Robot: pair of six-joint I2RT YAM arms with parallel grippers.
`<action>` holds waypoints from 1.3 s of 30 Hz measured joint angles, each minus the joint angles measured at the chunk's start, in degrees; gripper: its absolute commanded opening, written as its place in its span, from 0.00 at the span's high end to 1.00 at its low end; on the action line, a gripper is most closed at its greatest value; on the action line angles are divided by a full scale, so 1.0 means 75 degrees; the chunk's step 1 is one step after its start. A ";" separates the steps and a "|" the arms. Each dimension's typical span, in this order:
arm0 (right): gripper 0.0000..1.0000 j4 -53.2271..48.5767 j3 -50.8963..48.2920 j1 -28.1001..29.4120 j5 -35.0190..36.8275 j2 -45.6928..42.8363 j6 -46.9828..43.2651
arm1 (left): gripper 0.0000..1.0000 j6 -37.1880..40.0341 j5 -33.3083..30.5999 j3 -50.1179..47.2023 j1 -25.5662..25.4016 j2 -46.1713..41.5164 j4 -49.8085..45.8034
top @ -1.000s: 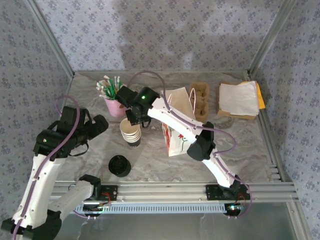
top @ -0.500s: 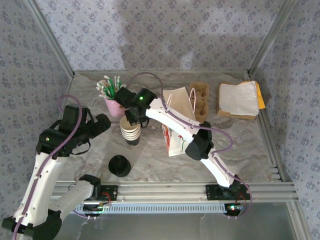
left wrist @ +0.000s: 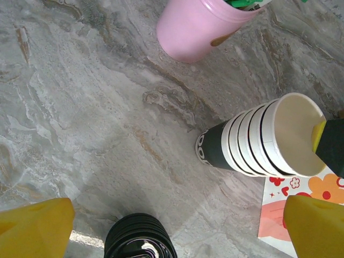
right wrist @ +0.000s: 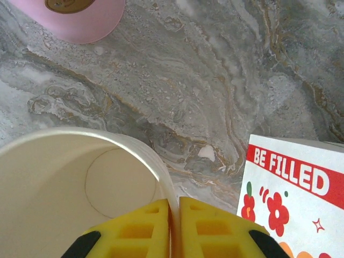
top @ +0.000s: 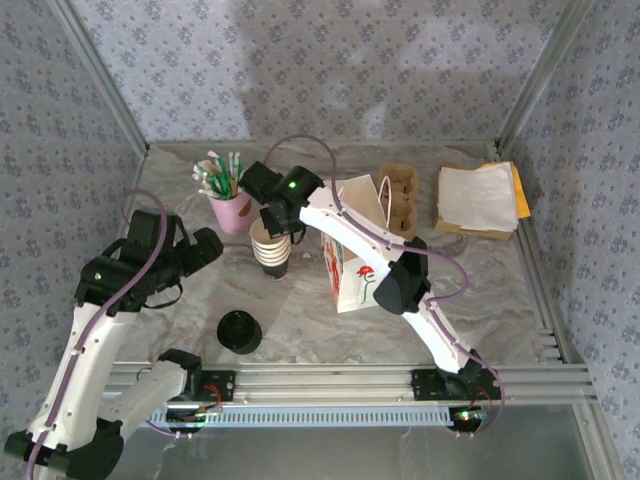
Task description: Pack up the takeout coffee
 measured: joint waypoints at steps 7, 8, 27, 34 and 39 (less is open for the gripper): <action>0.90 0.0122 0.0000 -0.0073 0.0221 0.0000 -0.0163 | 0.00 0.0003 0.0003 -0.0119 0.0000 0.0009 0.0114; 0.90 0.0140 0.0003 -0.0105 0.0248 0.0000 -0.0195 | 0.00 0.0003 0.0003 -0.0137 0.0000 0.0009 0.0128; 0.83 0.0236 0.0003 -0.0344 0.0449 0.0000 -0.0530 | 0.00 0.0006 0.0149 -0.0329 0.0000 0.0111 0.0350; 0.95 0.0239 0.0003 -0.0344 0.0452 0.0000 -0.0638 | 0.00 0.0003 0.0175 -0.0329 0.0000 0.0111 0.0350; 0.98 0.0245 0.0006 -0.0344 0.0452 0.0000 -0.0679 | 0.00 0.0003 0.0178 -0.0329 0.0000 0.0154 0.0350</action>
